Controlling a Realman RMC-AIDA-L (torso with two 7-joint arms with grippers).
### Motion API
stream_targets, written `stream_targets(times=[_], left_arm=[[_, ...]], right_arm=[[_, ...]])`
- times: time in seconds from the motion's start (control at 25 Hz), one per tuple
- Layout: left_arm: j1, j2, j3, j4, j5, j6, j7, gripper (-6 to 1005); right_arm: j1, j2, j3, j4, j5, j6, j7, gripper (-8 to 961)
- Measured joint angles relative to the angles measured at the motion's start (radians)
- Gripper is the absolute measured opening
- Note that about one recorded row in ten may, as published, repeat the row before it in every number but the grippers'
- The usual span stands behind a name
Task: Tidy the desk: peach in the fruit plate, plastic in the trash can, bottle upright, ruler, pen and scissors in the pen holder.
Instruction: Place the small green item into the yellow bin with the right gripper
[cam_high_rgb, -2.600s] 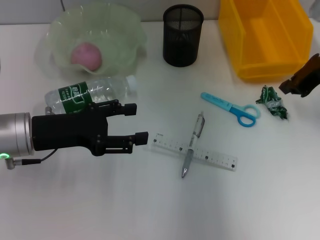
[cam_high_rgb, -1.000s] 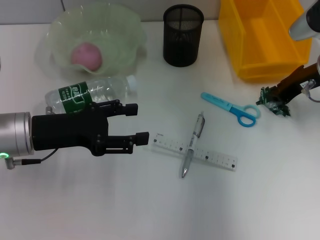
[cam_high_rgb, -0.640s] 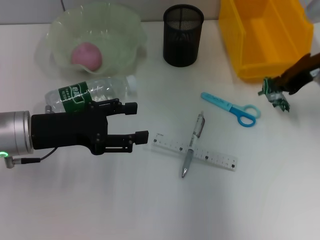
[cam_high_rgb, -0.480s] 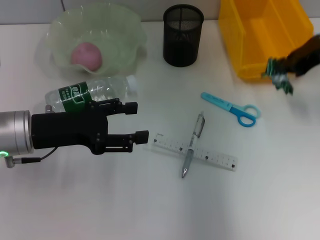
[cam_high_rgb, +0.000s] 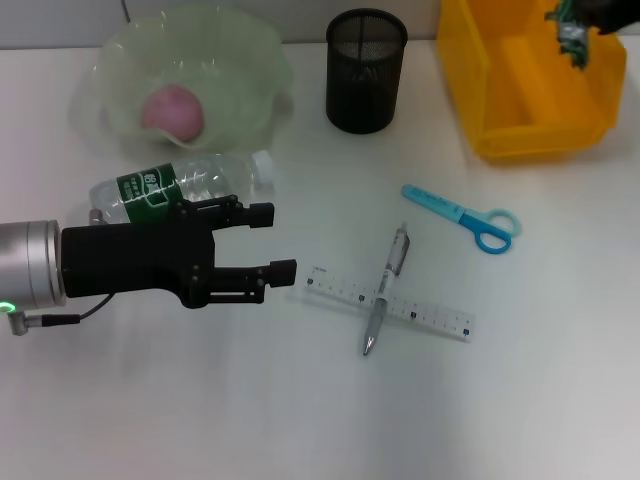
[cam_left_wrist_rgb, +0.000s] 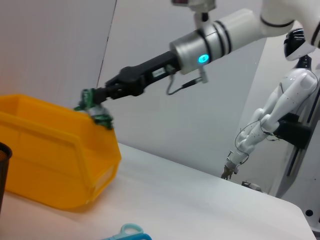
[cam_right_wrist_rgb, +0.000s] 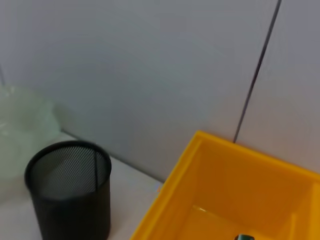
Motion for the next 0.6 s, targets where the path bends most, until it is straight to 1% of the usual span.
stream_targets(times=[0.08,0.2,0.28,0.4,0.48,0.6], left_arm=[[0.001,0.000,0.000,0.000,0.000,0.000,0.000,827],[0.002,0.000,0.000,0.000,0.000,0.001,0.000,827],[0.002,0.000,0.000,0.000,0.000,0.001,0.000,827],[0.003,0.000,0.000,0.000,0.000,0.001,-0.001,827],[0.000,0.000,0.000,0.000,0.004,0.001,-0.001,827],[-0.001,0.002,0.000,0.000,0.006,0.002,-0.001,827]], right_arm=[[0.034,-0.007,-0.002,0.088,-0.001,0.058,-0.007,50],[0.063,-0.008,-0.005,0.167,-0.003,0.143,-0.030,101],[0.065,0.004,-0.007,0.182,0.000,0.193,-0.045,136],[0.058,0.020,-0.011,0.178,0.018,0.227,-0.062,187],[0.050,0.023,-0.015,0.177,0.046,0.237,-0.076,221],[0.033,0.024,-0.014,0.176,0.119,0.252,-0.108,345]])
